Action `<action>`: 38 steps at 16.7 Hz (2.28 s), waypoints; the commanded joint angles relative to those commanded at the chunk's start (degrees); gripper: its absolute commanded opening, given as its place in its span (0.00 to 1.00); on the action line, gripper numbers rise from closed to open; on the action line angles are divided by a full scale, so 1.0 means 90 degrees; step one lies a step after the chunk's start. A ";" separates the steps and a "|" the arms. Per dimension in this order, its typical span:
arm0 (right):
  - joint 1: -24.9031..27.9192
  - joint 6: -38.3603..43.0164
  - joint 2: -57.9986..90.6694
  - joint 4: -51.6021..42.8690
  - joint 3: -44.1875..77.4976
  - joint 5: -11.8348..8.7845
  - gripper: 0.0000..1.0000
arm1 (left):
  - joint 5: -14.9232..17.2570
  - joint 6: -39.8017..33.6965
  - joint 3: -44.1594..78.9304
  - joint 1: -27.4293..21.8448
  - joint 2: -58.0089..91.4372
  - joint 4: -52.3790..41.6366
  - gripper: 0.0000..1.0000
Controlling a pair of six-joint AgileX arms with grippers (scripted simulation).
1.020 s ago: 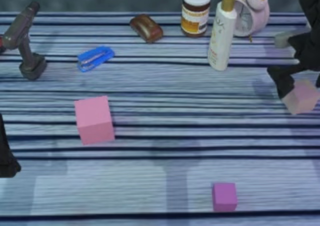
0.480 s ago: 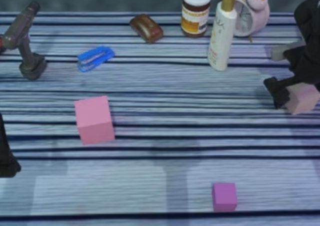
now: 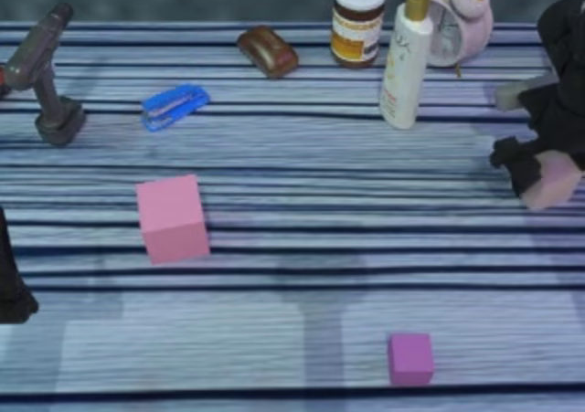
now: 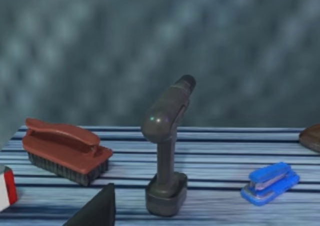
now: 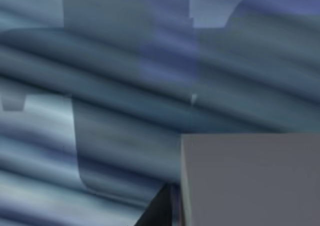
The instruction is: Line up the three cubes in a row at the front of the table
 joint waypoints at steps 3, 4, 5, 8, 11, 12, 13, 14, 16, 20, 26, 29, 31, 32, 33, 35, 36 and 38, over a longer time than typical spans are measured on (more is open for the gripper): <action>0.0000 0.0000 0.0000 0.0000 0.0000 0.0000 0.10 | 0.0000 0.0000 0.0000 0.0000 0.0000 0.0000 1.00; 0.0000 0.0000 0.0000 0.0000 0.0000 0.0000 0.02 | 0.0000 0.0000 0.0000 0.0000 0.0000 0.0000 1.00; 0.0000 0.0000 0.0000 0.0000 0.0000 0.0000 0.00 | 0.0000 0.0000 0.0000 0.0000 0.0000 0.0000 1.00; 0.0000 0.0000 0.0000 0.0000 0.0000 0.0000 0.00 | 0.0000 0.0000 0.0000 0.0000 0.0000 0.0000 1.00; 0.0000 0.0000 0.0000 0.0000 0.0000 0.0000 0.00 | 0.0000 0.0000 0.0000 0.0000 0.0000 0.0000 1.00; 0.0000 0.0000 0.0000 0.0000 0.0000 0.0000 0.00 | 0.0000 0.0000 0.0000 0.0000 0.0000 0.0000 1.00; 0.0008 0.0022 -0.0136 -0.0044 0.0026 -0.0030 0.00 | 0.0000 0.0000 0.0000 0.0000 0.0000 0.0000 1.00; 0.0011 0.0019 -0.0141 -0.0066 0.0041 -0.0029 0.00 | 0.0000 0.0000 0.0000 0.0000 0.0000 0.0000 1.00; 0.0042 -0.0005 -0.0203 -0.0302 0.0192 -0.0022 0.00 | 0.0000 0.0000 0.0000 0.0000 0.0000 0.0000 1.00; 0.0070 -0.0008 -0.0492 -0.1153 0.0723 -0.0033 0.00 | 0.0000 0.0000 0.0000 0.0000 0.0000 0.0000 1.00; 0.0042 0.0020 -0.0628 -0.1471 0.0941 -0.0038 0.00 | 0.0000 0.0000 0.0000 0.0000 0.0000 0.0000 1.00; 0.0223 0.0242 -0.0680 -0.1462 0.0860 -0.0032 0.00 | 0.0000 0.0000 0.0000 0.0000 0.0000 0.0000 1.00; 0.0596 0.0725 -0.0798 -0.1436 0.0695 -0.0017 0.00 | 0.0000 0.0000 0.0000 0.0000 0.0000 0.0000 1.00; 0.0841 0.1048 -0.0881 -0.1417 0.0580 -0.0008 0.00 | 0.0000 0.0000 0.0000 0.0000 0.0000 0.0000 1.00; 0.1119 0.1413 -0.0981 -0.1394 0.0441 0.0001 0.00 | 0.0000 0.0000 0.0000 0.0000 0.0000 0.0000 1.00; 0.1745 0.2267 -0.1221 -0.1339 0.0098 0.0016 0.00 | 0.0000 0.0000 0.0000 0.0000 0.0000 0.0000 1.00; 0.2084 0.2753 -0.1355 -0.1309 -0.0099 0.0021 0.00 | 0.0000 0.0000 0.0000 0.0000 0.0000 0.0000 1.00; 0.2788 0.3817 -0.1635 -0.1249 -0.0515 0.0026 0.00 | 0.0000 0.0000 0.0000 0.0000 0.0000 0.0000 1.00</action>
